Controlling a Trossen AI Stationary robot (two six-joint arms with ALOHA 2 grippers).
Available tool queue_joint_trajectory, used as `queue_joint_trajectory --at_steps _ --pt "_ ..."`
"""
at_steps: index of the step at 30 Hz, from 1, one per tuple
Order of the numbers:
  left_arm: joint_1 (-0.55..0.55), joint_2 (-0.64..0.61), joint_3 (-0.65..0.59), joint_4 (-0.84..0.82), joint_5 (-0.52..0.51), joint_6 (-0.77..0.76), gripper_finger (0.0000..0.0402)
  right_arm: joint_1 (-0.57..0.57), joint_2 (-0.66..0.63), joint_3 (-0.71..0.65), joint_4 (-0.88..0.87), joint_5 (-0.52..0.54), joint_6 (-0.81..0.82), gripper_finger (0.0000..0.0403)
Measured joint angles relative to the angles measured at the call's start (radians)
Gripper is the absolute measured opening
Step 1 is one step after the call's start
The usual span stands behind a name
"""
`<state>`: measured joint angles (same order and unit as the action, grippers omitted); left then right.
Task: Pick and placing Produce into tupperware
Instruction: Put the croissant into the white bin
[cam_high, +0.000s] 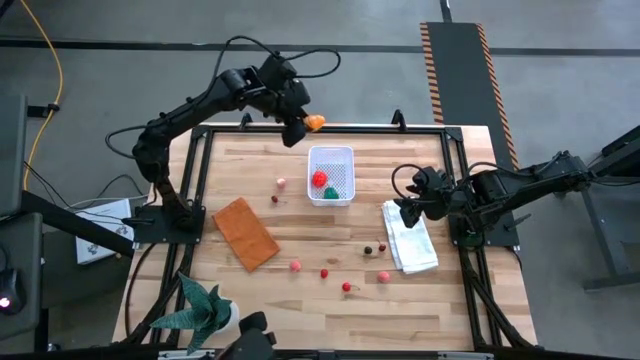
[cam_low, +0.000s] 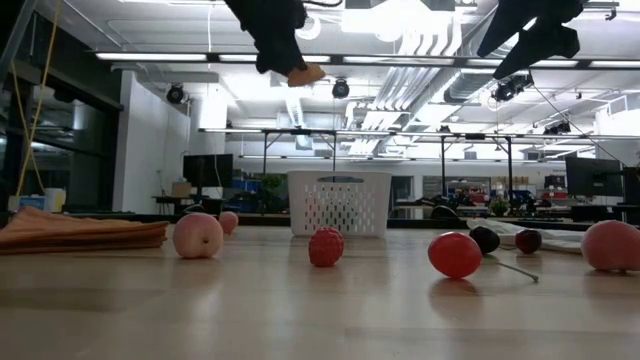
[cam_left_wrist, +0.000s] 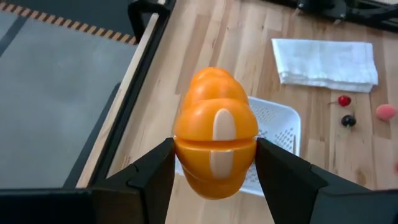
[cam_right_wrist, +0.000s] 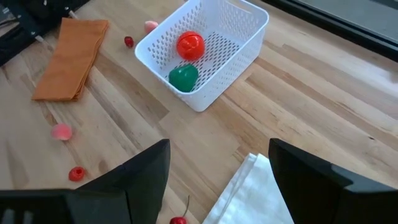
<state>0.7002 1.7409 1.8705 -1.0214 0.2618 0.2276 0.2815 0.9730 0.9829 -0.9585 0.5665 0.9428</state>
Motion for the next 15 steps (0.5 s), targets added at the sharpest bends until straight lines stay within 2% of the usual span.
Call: queue_joint_trajectory --at_steps 5,15 --pt "0.000 0.001 -0.106 0.082 0.034 -0.025 0.0199 0.000 0.000 0.000 0.000 0.001 0.012 0.0263" --pt "0.000 0.002 -0.285 0.240 0.039 -0.072 0.0199 0.000 0.000 0.000 0.000 0.000 0.026 0.0263"
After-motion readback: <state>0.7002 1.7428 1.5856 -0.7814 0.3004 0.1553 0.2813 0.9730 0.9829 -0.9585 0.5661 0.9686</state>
